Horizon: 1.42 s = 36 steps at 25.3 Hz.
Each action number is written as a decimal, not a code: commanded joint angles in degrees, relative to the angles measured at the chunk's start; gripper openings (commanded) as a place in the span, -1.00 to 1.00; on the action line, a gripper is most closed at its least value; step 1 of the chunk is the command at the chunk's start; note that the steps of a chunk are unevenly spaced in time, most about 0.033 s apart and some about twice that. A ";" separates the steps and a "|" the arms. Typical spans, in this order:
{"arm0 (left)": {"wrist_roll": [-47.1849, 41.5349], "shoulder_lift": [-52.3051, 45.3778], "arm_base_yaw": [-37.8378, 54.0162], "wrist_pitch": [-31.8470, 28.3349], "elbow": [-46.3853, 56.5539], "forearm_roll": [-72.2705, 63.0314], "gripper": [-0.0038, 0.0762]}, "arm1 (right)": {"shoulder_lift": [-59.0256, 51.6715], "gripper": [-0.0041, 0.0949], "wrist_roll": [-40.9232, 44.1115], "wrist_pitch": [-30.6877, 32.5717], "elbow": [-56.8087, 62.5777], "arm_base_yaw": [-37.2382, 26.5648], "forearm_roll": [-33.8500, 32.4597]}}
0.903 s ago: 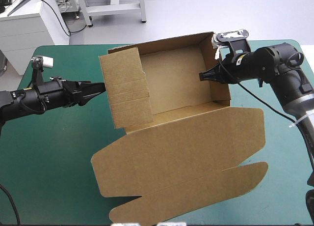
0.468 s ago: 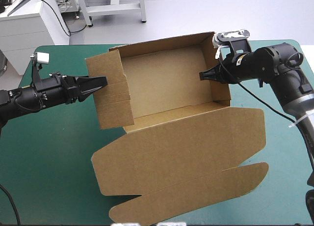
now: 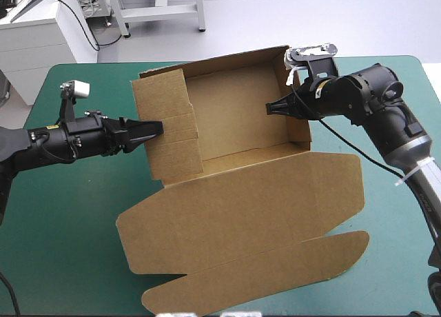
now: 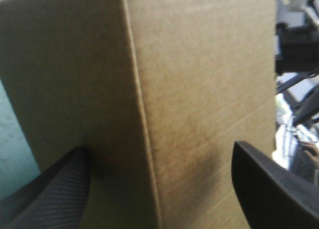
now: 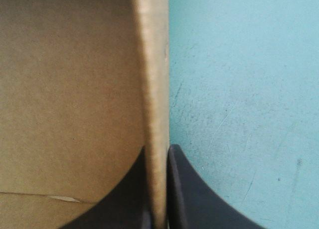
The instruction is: Fold the box
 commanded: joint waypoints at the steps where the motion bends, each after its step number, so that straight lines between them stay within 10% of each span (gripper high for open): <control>1: -7.60 -3.25 -4.27 -6.24 -3.11 7.30 0.37 | -2.24 -0.92 3.28 -5.37 -1.73 1.00 -1.35; 36: -36.82 1.13 -19.86 -24.32 -8.15 42.34 0.27 | -2.15 -0.91 19.62 -5.67 -1.73 15.07 -23.21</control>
